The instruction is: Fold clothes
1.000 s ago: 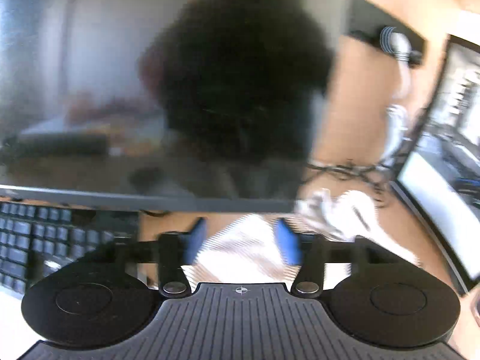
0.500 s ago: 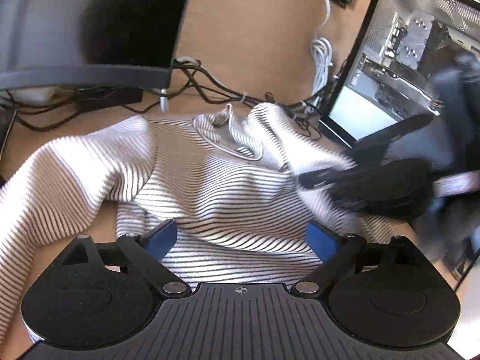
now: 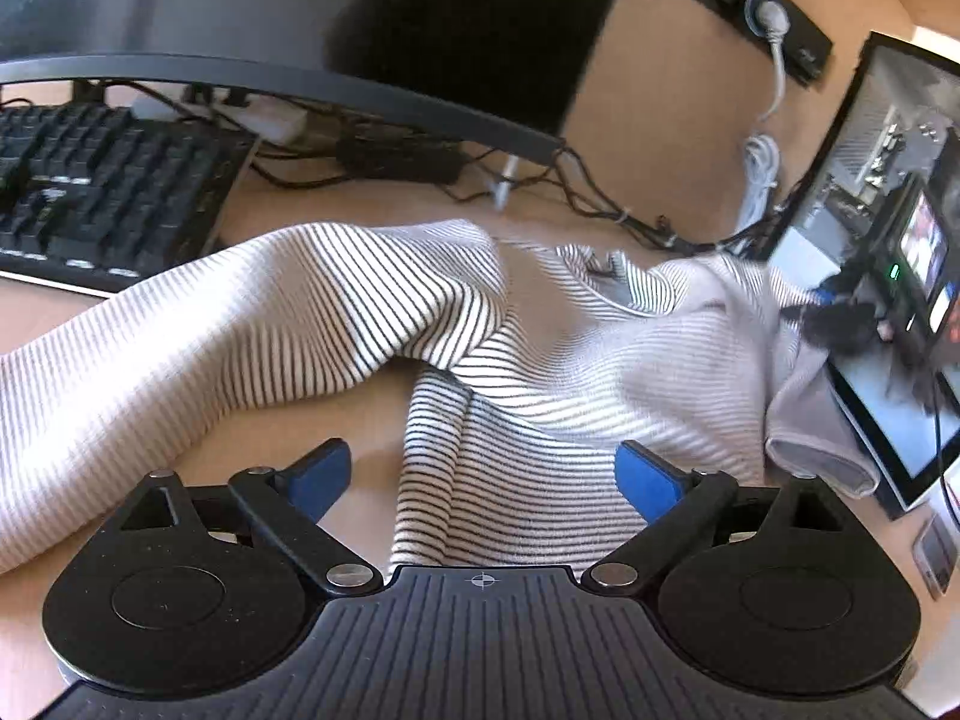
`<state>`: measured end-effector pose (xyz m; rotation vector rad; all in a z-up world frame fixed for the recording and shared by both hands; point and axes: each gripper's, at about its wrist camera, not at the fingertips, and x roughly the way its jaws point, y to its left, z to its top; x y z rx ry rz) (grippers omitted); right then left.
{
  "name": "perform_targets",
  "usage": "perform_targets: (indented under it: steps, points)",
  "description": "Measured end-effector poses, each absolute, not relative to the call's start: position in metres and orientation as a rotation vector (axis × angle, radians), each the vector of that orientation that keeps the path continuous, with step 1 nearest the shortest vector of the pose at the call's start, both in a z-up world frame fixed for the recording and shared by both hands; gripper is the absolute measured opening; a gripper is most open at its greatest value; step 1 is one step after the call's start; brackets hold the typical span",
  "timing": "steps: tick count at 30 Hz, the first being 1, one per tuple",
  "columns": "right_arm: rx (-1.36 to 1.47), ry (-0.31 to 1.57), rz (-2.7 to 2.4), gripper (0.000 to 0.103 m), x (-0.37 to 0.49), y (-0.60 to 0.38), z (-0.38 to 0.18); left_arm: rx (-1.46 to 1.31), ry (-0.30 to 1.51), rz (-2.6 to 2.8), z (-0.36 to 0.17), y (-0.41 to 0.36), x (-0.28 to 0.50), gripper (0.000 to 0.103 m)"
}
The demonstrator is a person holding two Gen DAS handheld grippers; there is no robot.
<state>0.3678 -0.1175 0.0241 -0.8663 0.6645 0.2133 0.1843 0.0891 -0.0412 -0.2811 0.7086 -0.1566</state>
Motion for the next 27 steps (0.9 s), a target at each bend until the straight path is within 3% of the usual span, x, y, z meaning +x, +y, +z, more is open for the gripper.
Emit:
perform_targets:
  steps: [2,5,13,19,22,27]
  points:
    - [-0.805,0.656,0.243,0.025,0.365,-0.113,0.032,-0.270,0.702,-0.148,-0.035,0.095,0.182,0.100]
    - [-0.713,0.643,0.286,0.047,0.360,-0.107,0.044,-0.274,0.693,-0.123,-0.028,0.106,0.186,0.101]
    - [-0.500,0.702,0.524,0.049,0.315,-0.087,0.050,-0.267,0.669,-0.068,-0.015,0.124,0.235,0.101]
    - [-0.601,0.831,0.632,0.049,0.237,-0.099,-0.006,-0.014,0.594,0.071,-0.008,0.128,0.277,0.101]
    - [-0.621,0.815,0.545,0.062,0.219,-0.118,-0.016,-0.044,0.601,0.138,0.000,0.149,0.294,0.101]
    - [-0.585,0.833,0.309,0.063,0.215,-0.150,-0.004,-0.158,0.653,0.073,0.010,0.162,0.281,0.101]
